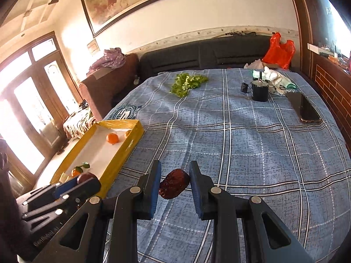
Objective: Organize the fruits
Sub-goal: 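Carry the plum and red date toward the yellow tray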
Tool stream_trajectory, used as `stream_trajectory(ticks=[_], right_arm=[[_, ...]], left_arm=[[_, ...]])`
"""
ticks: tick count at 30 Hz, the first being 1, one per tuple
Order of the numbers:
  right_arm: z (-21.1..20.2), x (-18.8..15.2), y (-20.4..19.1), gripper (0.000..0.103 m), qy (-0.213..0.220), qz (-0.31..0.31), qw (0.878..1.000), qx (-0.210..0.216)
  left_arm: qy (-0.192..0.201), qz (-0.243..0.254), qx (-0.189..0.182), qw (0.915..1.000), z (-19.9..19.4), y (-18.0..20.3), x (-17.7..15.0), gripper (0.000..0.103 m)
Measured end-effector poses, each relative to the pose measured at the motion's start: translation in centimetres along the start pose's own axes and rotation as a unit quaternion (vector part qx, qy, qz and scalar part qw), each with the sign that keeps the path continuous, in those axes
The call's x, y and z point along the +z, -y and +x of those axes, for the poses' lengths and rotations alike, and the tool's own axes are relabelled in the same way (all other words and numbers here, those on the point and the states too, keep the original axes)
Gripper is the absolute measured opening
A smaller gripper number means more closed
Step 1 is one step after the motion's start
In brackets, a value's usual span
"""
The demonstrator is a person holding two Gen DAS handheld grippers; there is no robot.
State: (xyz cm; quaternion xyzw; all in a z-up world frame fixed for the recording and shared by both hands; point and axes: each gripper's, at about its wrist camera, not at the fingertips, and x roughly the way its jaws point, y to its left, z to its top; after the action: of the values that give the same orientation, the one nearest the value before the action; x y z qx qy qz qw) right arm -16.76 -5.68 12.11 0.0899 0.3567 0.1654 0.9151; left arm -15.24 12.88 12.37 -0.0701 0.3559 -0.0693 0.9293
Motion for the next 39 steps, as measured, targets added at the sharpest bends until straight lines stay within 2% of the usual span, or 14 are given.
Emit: stream_trajectory(ticks=[5,14,21,33,39], right_arm=[[-1.2,-0.6,-1.3,0.029,0.014,-0.013,1.0,0.002],[-4.0,-1.5,-4.5,0.029,0.048,-0.056,0.997,0.005],[-4.5,-2.2,-6.7,0.029,0.046,-0.077,0.996,0.024],[-3.0,-2.1,-9.9,0.029,0.028,-0.102,0.993,0.046],[-0.3,-2.0,-12.1,0.03,-0.002,-0.111,0.991,0.071]], left_arm=[[0.017,-0.009,-0.009,0.9998,-2.1,-0.9,-0.2,0.029],[0.042,-0.029,0.0,0.9987,-4.8,-3.3,-0.5,0.029],[0.05,-0.048,0.014,0.9975,-5.8,-5.7,-1.2,0.029],[0.06,-0.102,0.081,0.9896,-6.7,-12.9,-2.0,0.029],[0.048,-0.14,0.108,0.9831,-6.0,-17.1,-2.7,0.029]])
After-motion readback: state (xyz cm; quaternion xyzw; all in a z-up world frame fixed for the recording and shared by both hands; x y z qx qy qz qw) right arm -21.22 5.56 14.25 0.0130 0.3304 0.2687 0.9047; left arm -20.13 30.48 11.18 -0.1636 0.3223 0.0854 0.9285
